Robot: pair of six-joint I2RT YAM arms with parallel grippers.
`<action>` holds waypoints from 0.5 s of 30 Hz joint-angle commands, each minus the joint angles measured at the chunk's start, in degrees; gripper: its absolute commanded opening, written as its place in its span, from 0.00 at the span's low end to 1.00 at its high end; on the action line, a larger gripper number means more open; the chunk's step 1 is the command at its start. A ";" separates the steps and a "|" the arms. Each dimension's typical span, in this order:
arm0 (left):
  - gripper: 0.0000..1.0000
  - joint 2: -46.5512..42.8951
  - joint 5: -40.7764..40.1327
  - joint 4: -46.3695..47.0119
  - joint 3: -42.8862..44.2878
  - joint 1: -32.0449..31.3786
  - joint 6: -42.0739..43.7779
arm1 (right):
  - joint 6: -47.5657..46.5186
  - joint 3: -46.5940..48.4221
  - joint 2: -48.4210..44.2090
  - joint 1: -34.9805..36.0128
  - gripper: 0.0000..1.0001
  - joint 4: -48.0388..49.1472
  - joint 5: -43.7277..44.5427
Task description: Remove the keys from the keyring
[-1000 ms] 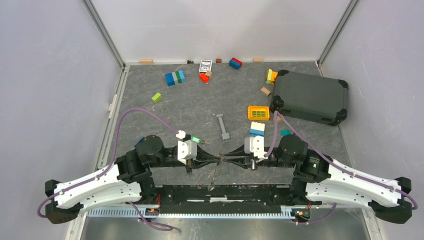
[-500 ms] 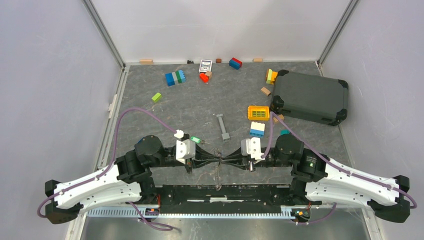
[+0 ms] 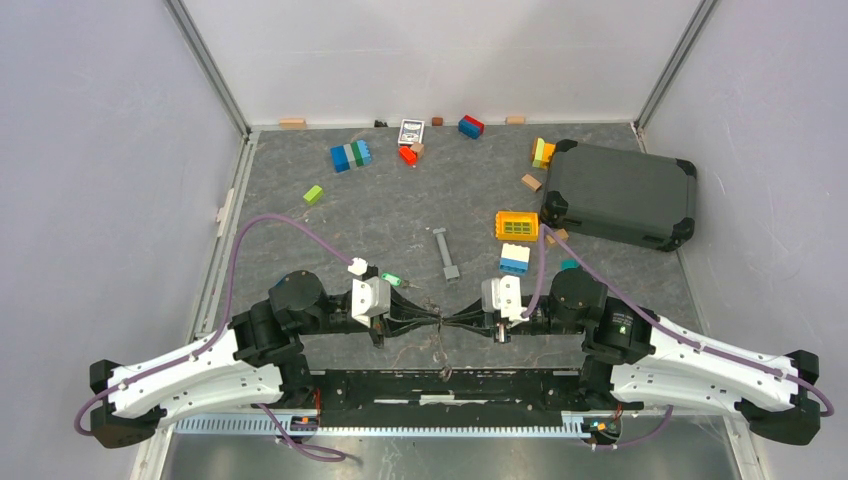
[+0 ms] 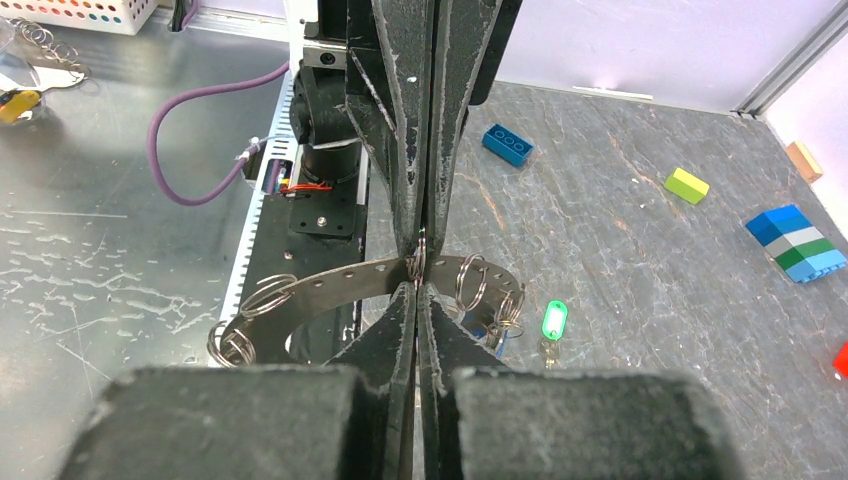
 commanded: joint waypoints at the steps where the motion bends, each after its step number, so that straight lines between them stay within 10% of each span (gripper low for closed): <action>1: 0.02 -1.14 1.42 4.72 0.53 -0.08 -1.91 | -0.23 -0.48 0.25 0.10 0.02 0.18 0.75; 15: 0.02 -1.66 1.06 4.72 0.49 -0.06 -0.36 | -1.29 -1.37 0.73 0.08 0.03 -1.24 0.54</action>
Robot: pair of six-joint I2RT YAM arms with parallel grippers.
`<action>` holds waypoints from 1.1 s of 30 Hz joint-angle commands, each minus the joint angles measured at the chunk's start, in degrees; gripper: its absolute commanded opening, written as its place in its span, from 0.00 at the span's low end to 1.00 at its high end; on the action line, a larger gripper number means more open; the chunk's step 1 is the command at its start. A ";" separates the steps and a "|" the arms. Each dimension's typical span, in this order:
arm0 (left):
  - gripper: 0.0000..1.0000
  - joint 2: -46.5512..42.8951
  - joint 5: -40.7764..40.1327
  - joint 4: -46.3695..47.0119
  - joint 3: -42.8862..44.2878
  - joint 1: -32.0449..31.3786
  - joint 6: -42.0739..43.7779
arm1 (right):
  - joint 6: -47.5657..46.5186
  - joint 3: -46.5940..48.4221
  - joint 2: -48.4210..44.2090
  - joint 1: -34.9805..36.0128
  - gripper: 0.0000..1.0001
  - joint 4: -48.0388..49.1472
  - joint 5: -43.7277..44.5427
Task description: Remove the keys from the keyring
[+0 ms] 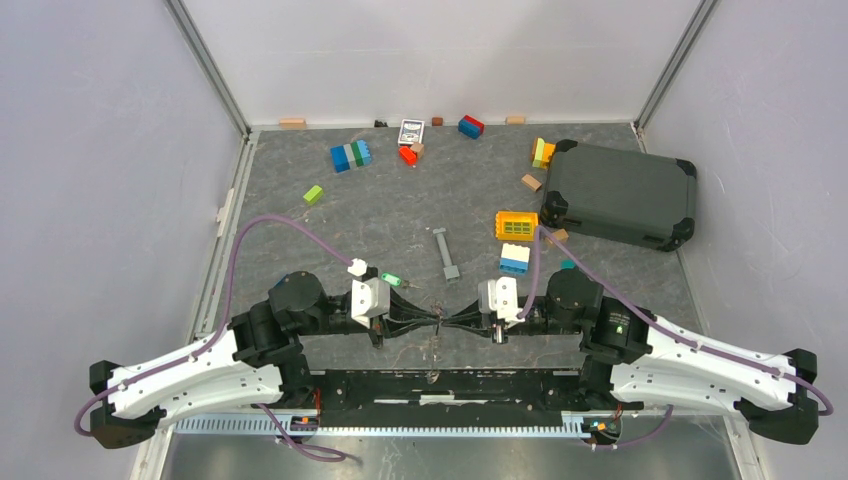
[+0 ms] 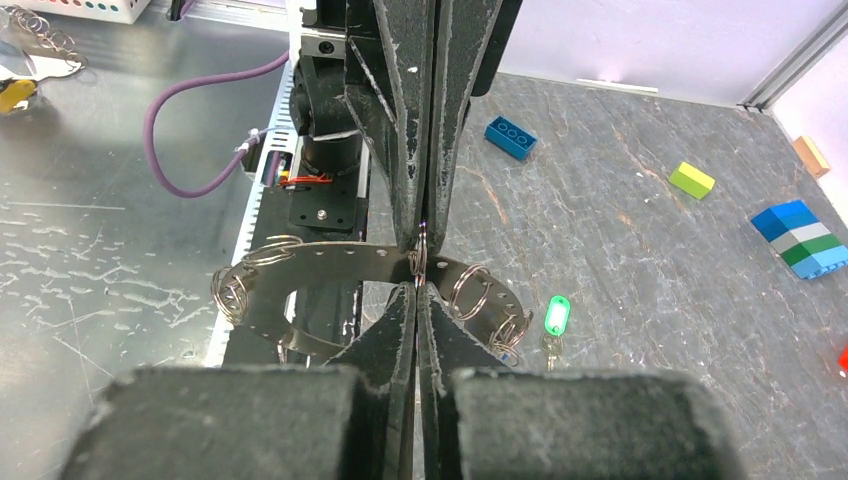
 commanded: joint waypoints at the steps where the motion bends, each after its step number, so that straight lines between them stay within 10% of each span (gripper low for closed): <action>1: 0.02 -1.21 1.13 5.20 0.77 -0.04 -0.31 | -0.96 -1.21 0.09 0.11 0.03 -1.20 0.59; 24: 0.02 -0.61 1.68 6.04 0.54 -0.11 -0.78 | -1.05 -0.86 1.75 0.11 0.05 2.30 -1.15; 33: 0.02 -0.98 1.59 6.21 0.33 -0.06 -0.90 | -0.83 -2.84 -2.38 0.11 0.23 5.90 0.46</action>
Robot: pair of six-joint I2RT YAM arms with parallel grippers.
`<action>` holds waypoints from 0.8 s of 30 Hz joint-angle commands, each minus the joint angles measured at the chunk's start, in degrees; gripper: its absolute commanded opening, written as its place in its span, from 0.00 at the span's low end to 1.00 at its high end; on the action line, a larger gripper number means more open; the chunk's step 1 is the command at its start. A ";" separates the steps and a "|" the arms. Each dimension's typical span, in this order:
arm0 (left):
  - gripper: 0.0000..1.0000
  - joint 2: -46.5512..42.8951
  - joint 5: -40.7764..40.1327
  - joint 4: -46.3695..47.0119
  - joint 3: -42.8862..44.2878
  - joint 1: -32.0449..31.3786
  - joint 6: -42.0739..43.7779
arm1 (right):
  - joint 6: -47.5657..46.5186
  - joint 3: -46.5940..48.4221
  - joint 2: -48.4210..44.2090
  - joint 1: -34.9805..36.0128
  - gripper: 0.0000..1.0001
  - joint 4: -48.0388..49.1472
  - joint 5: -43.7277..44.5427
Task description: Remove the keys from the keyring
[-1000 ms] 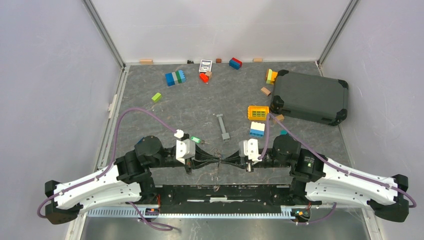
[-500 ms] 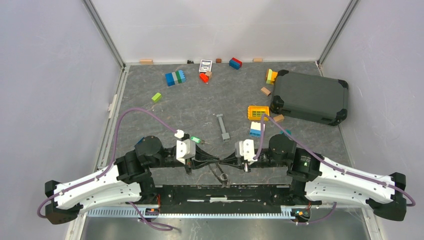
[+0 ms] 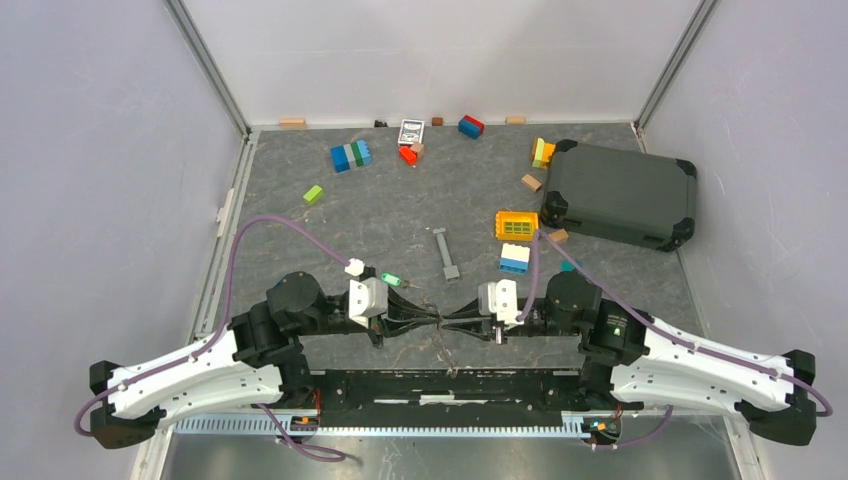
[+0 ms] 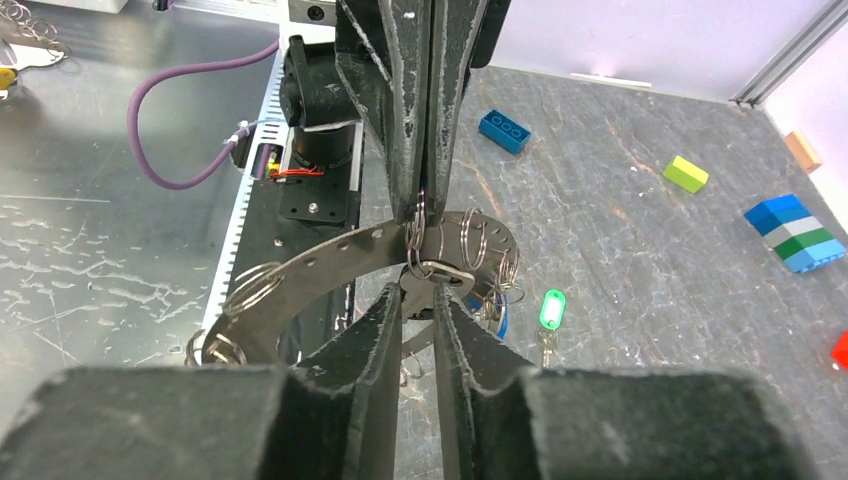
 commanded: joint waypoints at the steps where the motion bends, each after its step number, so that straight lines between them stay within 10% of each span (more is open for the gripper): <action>1: 0.02 -0.89 1.50 4.73 0.63 -0.04 -0.88 | -0.06 -0.85 -2.71 0.11 0.25 4.78 0.46; 24: 0.02 -0.90 2.20 5.51 0.15 -0.08 -1.20 | 2.54 -3.01 -2.58 0.11 0.29 12.15 -0.86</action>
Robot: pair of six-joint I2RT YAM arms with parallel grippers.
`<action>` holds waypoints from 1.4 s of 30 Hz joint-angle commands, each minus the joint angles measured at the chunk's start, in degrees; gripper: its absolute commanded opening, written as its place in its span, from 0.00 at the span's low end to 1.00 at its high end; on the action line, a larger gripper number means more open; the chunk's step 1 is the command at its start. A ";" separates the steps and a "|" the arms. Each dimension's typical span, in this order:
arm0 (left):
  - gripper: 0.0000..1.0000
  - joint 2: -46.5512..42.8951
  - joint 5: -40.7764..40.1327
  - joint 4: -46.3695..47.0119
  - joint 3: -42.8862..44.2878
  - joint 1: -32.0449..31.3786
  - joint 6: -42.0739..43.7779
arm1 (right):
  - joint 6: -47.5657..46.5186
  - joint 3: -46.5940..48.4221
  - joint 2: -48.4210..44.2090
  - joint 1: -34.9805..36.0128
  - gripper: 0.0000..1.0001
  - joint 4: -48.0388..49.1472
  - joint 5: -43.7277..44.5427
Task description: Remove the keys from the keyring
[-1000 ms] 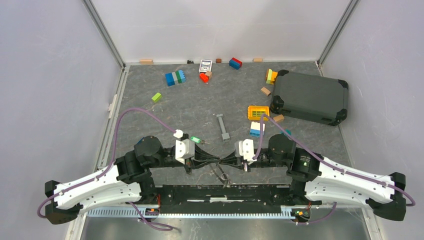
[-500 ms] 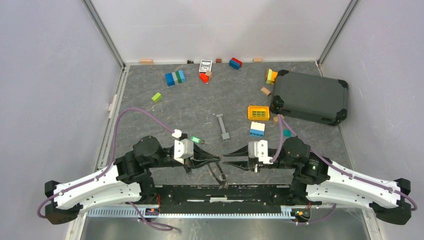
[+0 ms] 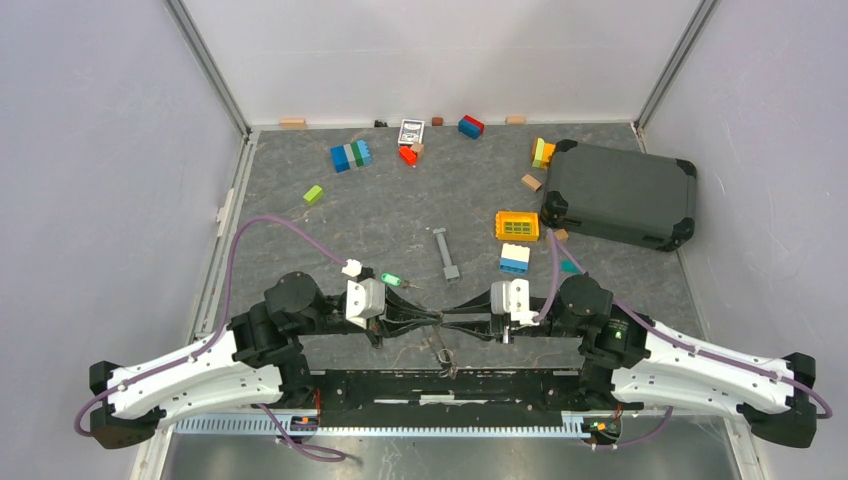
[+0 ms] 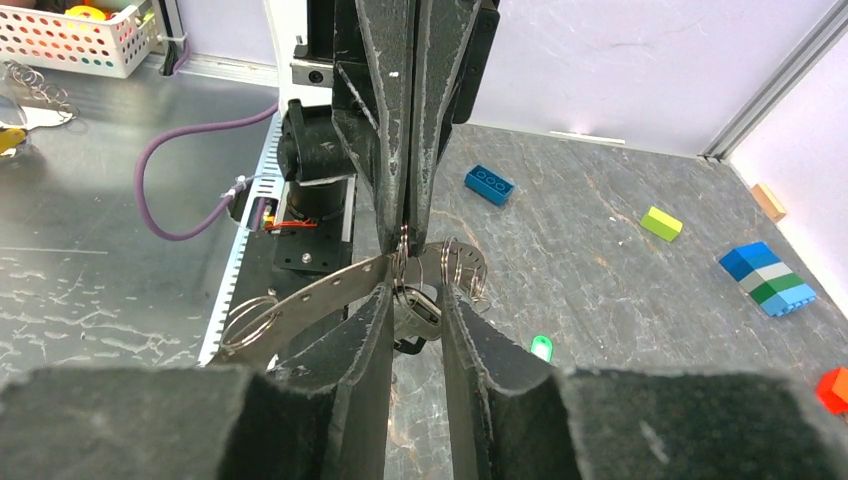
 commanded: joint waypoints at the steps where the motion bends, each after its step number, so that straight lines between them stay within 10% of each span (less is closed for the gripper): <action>1: 0.02 -0.67 1.18 4.37 0.10 -0.04 -1.21 | 1.23 0.02 0.34 0.11 0.29 4.45 -0.90; 26: 0.02 -1.14 0.44 5.11 0.08 -0.06 -1.26 | 1.93 0.35 2.07 0.10 0.00 3.85 -0.09; 33: 0.60 -2.83 -2.64 -4.96 3.80 -0.04 0.68 | -4.11 9.30 2.78 0.13 0.00 -14.08 4.25; 42: 0.58 3.83 -2.88 -19.16 12.48 -0.08 5.64 | -8.49 22.93 10.30 0.09 0.00 -34.32 4.14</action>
